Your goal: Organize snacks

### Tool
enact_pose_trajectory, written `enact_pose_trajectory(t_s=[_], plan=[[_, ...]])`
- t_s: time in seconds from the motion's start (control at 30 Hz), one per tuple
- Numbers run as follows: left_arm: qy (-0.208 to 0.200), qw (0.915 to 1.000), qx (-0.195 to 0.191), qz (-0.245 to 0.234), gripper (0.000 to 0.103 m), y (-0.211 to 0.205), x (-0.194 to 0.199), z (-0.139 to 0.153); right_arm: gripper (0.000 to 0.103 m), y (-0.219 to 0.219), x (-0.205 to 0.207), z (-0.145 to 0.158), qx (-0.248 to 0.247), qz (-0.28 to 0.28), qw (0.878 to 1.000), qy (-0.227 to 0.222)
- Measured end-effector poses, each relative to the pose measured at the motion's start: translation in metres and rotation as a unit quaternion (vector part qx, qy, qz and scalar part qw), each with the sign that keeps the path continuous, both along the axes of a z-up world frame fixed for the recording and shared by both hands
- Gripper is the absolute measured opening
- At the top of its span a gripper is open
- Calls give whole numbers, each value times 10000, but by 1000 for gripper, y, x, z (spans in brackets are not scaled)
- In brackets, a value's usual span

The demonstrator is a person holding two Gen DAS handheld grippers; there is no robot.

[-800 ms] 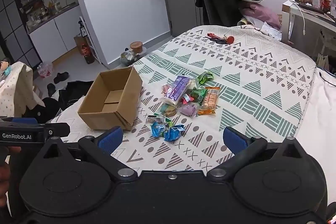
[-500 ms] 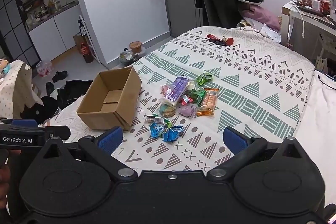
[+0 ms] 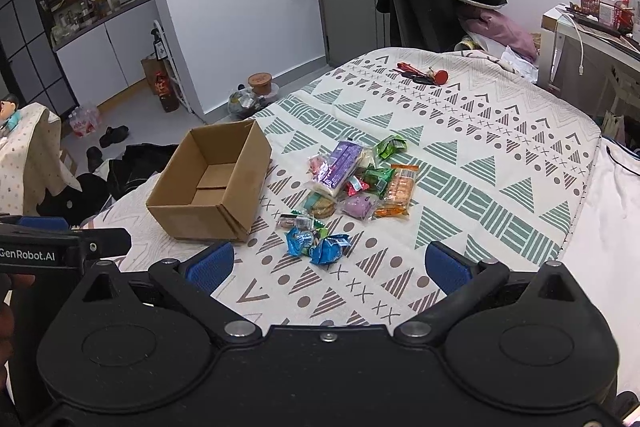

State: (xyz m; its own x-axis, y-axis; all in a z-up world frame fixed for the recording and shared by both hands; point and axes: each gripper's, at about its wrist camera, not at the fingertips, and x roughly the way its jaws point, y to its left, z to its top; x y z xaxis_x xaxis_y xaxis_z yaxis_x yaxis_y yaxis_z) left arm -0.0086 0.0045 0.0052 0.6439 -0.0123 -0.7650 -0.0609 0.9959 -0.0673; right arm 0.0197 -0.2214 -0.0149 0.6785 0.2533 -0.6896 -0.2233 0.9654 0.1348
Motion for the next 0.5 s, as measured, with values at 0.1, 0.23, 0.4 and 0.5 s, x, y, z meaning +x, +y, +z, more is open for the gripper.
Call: enact_pose_trajectory(t_s=[0.1, 0.23, 0.4, 0.5], plan=[[8, 10000, 3, 1, 102, 0, 0, 0, 103, 2, 0, -1, -5, 12, 10000, 7], [25, 10000, 4, 10, 102, 0, -1, 0, 103, 2, 0, -1, -13, 38, 10000, 24], [29, 10000, 6, -6, 102, 0, -2, 1, 103, 2, -1, -2, -24, 23, 10000, 30], [28, 10000, 3, -3, 102, -1, -2, 0, 103, 2, 0, -2, -37, 15, 10000, 51]])
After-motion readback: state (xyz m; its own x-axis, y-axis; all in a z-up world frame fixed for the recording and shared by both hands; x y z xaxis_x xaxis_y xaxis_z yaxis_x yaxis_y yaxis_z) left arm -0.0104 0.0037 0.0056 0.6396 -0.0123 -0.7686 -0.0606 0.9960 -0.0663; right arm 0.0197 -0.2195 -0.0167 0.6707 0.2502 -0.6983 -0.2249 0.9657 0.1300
